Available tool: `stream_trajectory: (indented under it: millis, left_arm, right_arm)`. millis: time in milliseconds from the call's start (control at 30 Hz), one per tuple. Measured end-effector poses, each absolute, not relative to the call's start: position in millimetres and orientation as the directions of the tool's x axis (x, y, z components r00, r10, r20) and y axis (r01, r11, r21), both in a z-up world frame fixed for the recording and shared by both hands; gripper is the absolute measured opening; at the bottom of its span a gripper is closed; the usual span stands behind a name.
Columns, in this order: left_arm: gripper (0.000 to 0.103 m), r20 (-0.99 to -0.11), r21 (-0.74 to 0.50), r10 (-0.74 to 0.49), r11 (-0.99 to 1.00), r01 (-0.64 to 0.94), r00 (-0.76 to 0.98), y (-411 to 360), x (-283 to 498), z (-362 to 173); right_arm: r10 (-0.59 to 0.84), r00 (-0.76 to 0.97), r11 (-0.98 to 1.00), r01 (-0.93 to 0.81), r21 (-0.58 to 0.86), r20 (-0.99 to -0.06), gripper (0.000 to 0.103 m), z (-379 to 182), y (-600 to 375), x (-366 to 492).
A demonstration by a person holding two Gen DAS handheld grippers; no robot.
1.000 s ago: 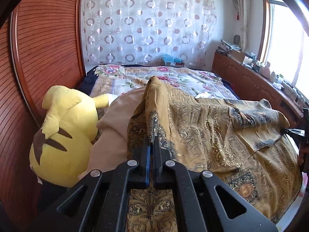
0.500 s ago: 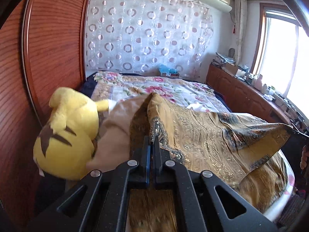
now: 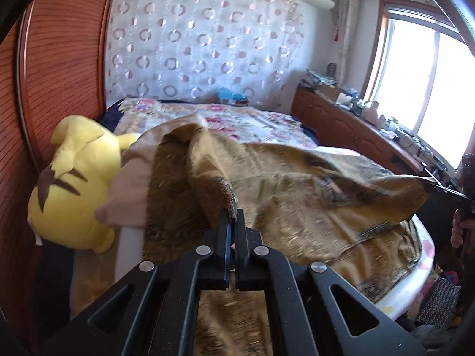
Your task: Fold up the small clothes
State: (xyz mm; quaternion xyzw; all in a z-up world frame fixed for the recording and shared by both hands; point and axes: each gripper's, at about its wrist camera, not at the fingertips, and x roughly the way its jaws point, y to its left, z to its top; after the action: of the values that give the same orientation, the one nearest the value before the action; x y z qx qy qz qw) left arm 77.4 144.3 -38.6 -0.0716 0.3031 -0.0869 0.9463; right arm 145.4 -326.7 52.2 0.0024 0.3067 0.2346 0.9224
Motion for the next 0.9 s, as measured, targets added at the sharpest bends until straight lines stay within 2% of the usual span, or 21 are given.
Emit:
stream_trajectory:
  millis: [167, 333, 433, 567, 667, 900]
  left_arm:
    - [0.002, -0.526, -0.204, -0.233, 0.968, 0.144, 0.818, 136.4, 70.2, -24.6]
    - [0.002, -0.479, -0.230, -0.252, 0.961, 0.157, 0.841, 141.2, 60.1, -5.0]
    - [0.002, -0.430, -0.265, -0.271, 0.950, 0.166, 0.861, 150.3, 48.7, 12.2]
    - [0.002, -0.409, -0.274, -0.257, 0.950, 0.151, 0.875, 161.4, 35.1, 19.2]
    - [0.002, -0.435, -0.266, -0.220, 0.958, 0.109, 0.873, 170.4, 29.7, 7.0]
    - [0.002, -0.555, -0.267, -0.161, 0.964, 0.008, 0.816, 186.6, 23.2, -50.8]
  right_arm:
    - [0.484, 0.709, 0.862, -0.488, 0.139, -0.513, 0.002, 70.8, -314.0, 127.9]
    - [0.466, 0.763, 0.879, -0.455, 0.139, -0.448, 0.002, 87.0, -338.4, 118.1]
    - [0.436, 0.783, 0.897, -0.415, 0.151, -0.444, 0.002, 84.5, -360.8, 116.3]
    - [0.400, 0.788, 0.915, -0.369, 0.162, -0.468, 0.002, 72.6, -383.7, 114.8]
    - [0.381, 0.770, 0.922, -0.359, 0.146, -0.513, 0.002, 57.4, -383.8, 109.9]
    - [0.324, 0.712, 0.939, -0.322, 0.120, -0.623, 0.002, 21.0, -367.8, 123.5]
